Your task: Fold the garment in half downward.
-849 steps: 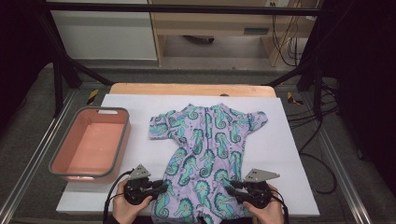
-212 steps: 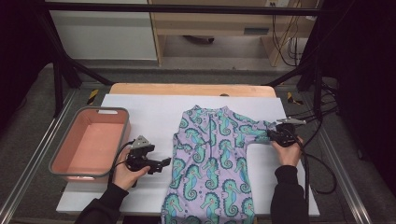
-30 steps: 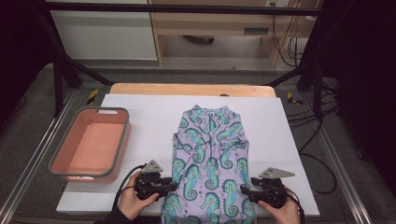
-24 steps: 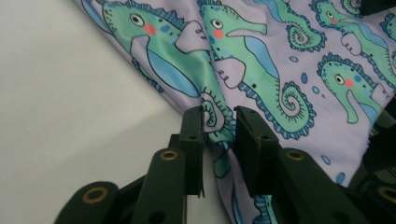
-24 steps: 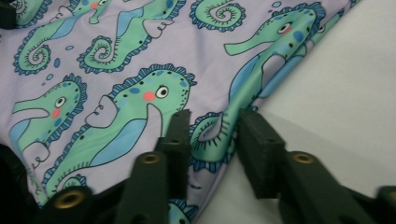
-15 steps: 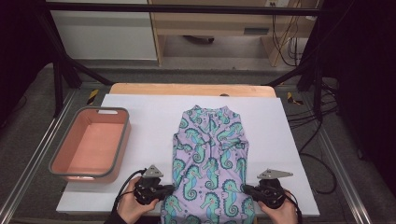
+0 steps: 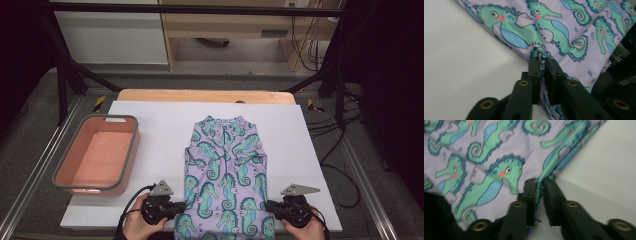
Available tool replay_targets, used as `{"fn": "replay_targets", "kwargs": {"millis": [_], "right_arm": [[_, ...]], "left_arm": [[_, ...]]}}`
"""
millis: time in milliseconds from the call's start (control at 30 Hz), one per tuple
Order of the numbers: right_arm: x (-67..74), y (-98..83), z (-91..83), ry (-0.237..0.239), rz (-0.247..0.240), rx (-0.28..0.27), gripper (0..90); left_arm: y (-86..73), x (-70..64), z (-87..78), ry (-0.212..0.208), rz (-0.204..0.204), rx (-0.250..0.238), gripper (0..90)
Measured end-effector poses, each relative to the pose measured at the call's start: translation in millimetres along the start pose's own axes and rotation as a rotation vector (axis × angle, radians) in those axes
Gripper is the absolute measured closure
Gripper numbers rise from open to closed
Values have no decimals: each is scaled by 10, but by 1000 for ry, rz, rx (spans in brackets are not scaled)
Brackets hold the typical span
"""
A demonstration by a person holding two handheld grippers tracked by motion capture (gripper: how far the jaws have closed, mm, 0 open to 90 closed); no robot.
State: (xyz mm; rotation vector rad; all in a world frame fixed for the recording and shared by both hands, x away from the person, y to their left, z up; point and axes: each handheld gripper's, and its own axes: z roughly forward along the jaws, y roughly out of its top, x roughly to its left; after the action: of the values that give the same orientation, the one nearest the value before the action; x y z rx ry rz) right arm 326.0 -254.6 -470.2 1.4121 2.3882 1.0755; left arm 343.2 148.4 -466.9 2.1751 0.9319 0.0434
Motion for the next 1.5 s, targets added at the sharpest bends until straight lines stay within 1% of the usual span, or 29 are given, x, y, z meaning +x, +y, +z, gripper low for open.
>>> {"fn": "replay_targets", "kwargs": {"millis": [67, 133, 167, 200, 233, 267, 333, 400, 467, 533, 567, 667, 733, 767, 867, 933, 967, 1033, 1067, 1100, 1200, 1367, 1400, 1500], "right_arm": [[-9, 34, 8, -9, -19, -44, 674], [-20, 74, 21, -11, -44, -84, 576], [-23, 98, 30, -15, -53, -99, 523], [-29, 124, 44, -21, -68, -116, 496], [-34, 149, 57, -22, -75, -122, 467], [-44, 174, 74, -23, -82, -132, 419], [-68, 225, 112, -16, -91, -141, 362], [-95, 272, 148, -14, -92, -145, 301], [-129, 317, 183, -14, -95, -147, 279], [-162, 359, 213, -16, -92, -153, 234], [-176, 381, 228, -14, -84, -147, 214], [-229, 437, 286, -24, -83, -143, 179], [-267, 473, 317, -32, -86, -132, 162], [-283, 490, 329, -34, -85, -132, 151], [-317, 547, 356, -42, -90, -139, 134], [-338, 579, 366, -42, -97, -145, 129], [-345, 595, 372, -43, -90, -148, 127], [-367, 618, 385, -49, -93, -157, 118], [-372, 628, 389, -51, -84, -155, 114], [-384, 635, 393, -56, -91, -154, 112], [-405, 644, 404, -61, -86, -161, 111], [-426, 642, 395, -68, -81, -157, 94], [-424, 643, 394, -67, -73, -161, 91], [-437, 643, 384, -67, -74, -164, 79]], "left_arm": [[26, 16, -5, 6, 5, -27, 742], [63, 46, -12, 4, 9, -40, 687], [86, 66, -10, 4, 11, -51, 635], [108, 86, -9, 7, 14, -61, 586], [131, 108, -9, 8, 17, -66, 566], [155, 131, -3, 9, 23, -76, 535], [201, 174, 10, 13, 32, -102, 435], [246, 218, 25, 14, 34, -120, 364], [294, 253, 41, 17, 37, -130, 305], [340, 292, 56, 21, 36, -139, 258], [363, 315, 62, 24, 37, -142, 238], [430, 376, 86, 32, 42, -144, 184], [472, 414, 102, 15, 45, -143, 147], [490, 435, 112, 3, 38, -142, 129], [536, 479, 142, 0, 35, -146, 71], [566, 504, 163, 1, 33, -145, 47], [583, 516, 172, 11, 32, -147, 46], [620, 538, 188, 28, 26, -146, 46], [639, 547, 195, 35, 26, -146, 46], [656, 555, 204, 38, 27, -148, 46], [710, 579, 236, 35, 29, -145, 45], [815, 631, 304, 48, 25, -150, 47], [838, 640, 318, 55, 27, -151, 48], [903, 673, 355, 84, 35, -163, 59]]}}
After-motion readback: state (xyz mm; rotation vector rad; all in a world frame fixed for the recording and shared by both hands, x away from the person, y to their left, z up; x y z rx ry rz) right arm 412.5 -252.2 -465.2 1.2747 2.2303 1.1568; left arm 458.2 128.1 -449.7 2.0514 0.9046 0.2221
